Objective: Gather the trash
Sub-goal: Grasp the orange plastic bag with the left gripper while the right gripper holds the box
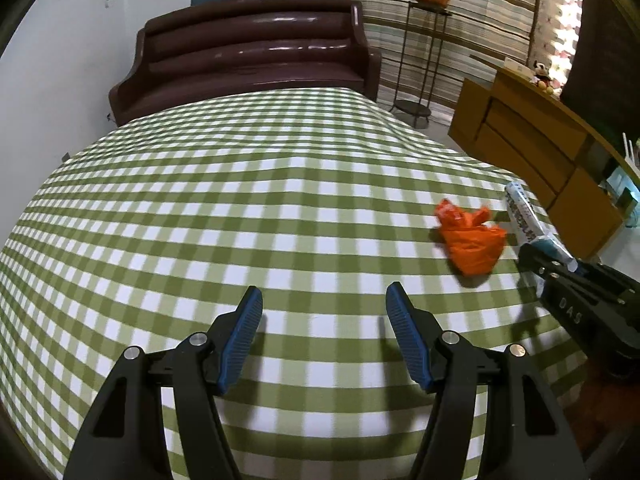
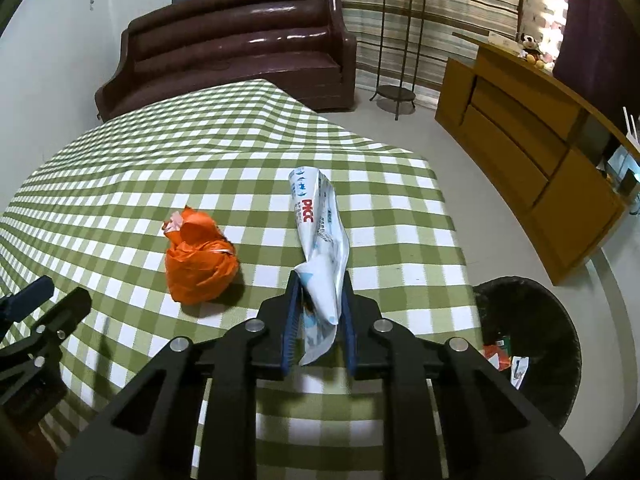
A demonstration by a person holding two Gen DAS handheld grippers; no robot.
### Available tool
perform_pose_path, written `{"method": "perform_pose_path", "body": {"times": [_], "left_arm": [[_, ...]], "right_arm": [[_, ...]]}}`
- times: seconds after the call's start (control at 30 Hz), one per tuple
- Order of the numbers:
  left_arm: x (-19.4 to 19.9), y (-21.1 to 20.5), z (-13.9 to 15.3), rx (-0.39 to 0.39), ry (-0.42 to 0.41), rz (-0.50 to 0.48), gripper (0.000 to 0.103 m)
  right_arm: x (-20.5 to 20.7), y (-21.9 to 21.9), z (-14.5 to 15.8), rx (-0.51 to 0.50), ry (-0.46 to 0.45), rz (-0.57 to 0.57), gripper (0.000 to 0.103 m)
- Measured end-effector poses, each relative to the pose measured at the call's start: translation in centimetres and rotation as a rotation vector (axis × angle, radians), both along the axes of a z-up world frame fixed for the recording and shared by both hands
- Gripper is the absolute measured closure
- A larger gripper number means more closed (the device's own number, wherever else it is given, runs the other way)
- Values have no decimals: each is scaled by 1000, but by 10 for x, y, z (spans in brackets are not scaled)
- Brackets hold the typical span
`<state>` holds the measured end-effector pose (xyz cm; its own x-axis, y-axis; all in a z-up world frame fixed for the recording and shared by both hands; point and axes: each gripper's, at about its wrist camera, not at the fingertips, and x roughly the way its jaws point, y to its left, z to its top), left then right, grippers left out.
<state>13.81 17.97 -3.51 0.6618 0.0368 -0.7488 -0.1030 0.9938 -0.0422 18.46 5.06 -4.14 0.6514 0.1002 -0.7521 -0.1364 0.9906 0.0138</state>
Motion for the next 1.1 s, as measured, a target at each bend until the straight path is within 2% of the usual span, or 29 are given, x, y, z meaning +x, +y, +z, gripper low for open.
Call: {"method": "perform_pose_path", "body": {"times": [0.5, 0.93, 1.0, 1.1], "left_arm": [[32, -64, 9, -4, -20, -119, 37], [70, -86, -7, 37, 27, -118, 36], [73, -85, -10, 37, 38, -120, 47], [74, -86, -12, 37, 46, -135, 57]], "right_arm": [[-7, -64, 11, 45, -40, -87, 85], [-6, -92, 7, 83, -41, -103, 85], [-6, -92, 7, 84, -40, -103, 85], [-4, -92, 6, 85, -37, -102, 85]]}}
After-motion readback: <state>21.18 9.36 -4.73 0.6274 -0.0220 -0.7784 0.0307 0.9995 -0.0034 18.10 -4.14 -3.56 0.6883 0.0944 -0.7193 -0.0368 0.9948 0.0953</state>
